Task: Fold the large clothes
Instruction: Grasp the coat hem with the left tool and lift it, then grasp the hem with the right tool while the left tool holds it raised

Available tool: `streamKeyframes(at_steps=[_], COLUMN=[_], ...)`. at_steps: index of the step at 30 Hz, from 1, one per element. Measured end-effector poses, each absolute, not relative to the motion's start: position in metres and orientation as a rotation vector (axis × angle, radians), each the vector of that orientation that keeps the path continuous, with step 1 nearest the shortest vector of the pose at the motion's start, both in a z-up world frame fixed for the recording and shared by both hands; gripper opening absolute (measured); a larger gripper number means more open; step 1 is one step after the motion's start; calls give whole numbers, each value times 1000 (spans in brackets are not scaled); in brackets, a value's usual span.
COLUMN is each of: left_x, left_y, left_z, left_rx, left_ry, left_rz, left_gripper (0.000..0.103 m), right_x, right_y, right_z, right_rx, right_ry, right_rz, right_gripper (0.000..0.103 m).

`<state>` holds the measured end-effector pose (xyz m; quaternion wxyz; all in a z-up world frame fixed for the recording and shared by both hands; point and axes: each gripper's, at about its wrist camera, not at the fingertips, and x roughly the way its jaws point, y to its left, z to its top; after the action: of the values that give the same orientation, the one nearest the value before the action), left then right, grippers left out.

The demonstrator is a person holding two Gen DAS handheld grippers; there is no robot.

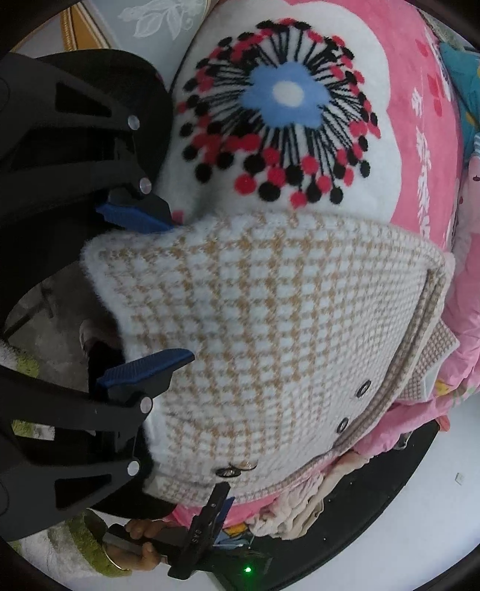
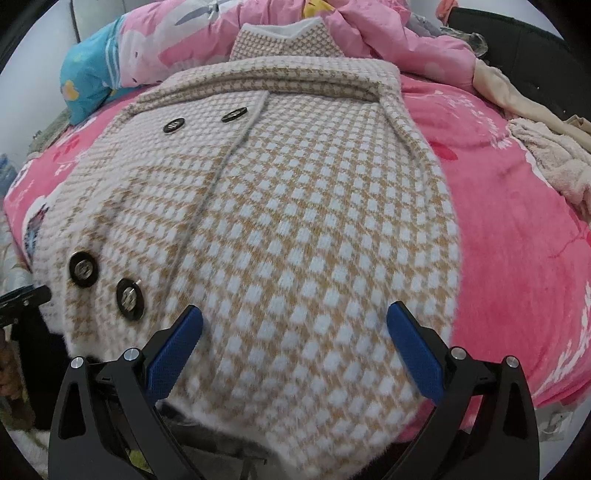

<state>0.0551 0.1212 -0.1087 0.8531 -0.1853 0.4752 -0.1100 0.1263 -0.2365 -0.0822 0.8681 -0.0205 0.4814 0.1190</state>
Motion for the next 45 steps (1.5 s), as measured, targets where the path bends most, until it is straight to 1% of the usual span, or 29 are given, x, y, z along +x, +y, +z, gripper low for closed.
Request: streamKeyframes(at_steps=[2, 6, 10, 13, 15, 19, 22, 24, 25, 26, 27, 28, 29, 30, 31, 33, 36, 38, 39, 41, 44, 45], left_x=[55, 54, 53, 53, 54, 55, 54, 52, 52, 52, 51, 50, 48, 47, 46, 43, 30, 17, 14, 13, 20, 22], left_y=[120, 119, 119, 116, 113, 112, 108, 105, 104, 103, 102, 101, 99, 99, 98, 102, 106, 113, 115, 122, 124, 126], left_z=[-109, -111, -117, -118, -117, -116, -115, -115, -116, -116, -116, -114, -111, -107, -99, -73, -12, 24, 29, 22, -41, -55], left_rx=[-391, -377, -362, -316, -304, -296, -276, -268, -267, -266, -259, -244, -225, -219, -224, -287, -271, -264, -263, -259, -295, -312], left_ry=[1010, 1020, 1035, 1049, 1057, 1061, 1059, 1059, 1059, 1060, 1060, 1058, 1048, 1040, 1028, 969, 805, 717, 715, 752, 960, 1001], left_rz=[-232, -205, -199, -194, -190, -182, -168, -160, -157, -155, -152, -146, -144, -150, -158, -210, -226, -226, -223, -205, -168, -164], left_gripper=[56, 46, 43, 43, 43, 43, 43, 43, 42, 39, 29, 23, 15, 9, 8, 7, 7, 7, 7, 7, 7, 6], right_x=[112, 87, 65, 59, 61, 68, 73, 70, 69, 67, 65, 64, 62, 59, 56, 52, 39, 30, 29, 24, 29, 31], right_y=[-249, -274, -292, -295, -293, -287, -287, -284, -285, -284, -284, -282, -281, -279, -278, -278, -282, -284, -285, -286, -292, -295], right_z=[-77, -71, -80, -92, -99, -111, -123, -130, -133, -136, -137, -137, -133, -125, -115, -76, -3, 27, 32, 20, -38, -58], right_rx=[18, 96, 146, 175, 196, 198, 228, 241, 249, 265, 280, 283, 277, 271, 265, 253, 237, 226, 221, 195, 258, 290], right_ry=[1018, 1034, 1079, 1104, 1111, 1122, 1157, 1173, 1178, 1184, 1187, 1181, 1169, 1150, 1127, 1042, 847, 769, 758, 799, 985, 1043], right_rz=[275, 264, 229, 226, 233, 240, 254, 264, 268, 277, 285, 290, 294, 305, 312, 333, 364, 372, 371, 358, 332, 308], right_gripper=[97, 97, 97, 92, 87, 82, 72, 60, 56, 47, 37, 30, 18, 9, 9, 8, 8, 8, 8, 8, 8, 8])
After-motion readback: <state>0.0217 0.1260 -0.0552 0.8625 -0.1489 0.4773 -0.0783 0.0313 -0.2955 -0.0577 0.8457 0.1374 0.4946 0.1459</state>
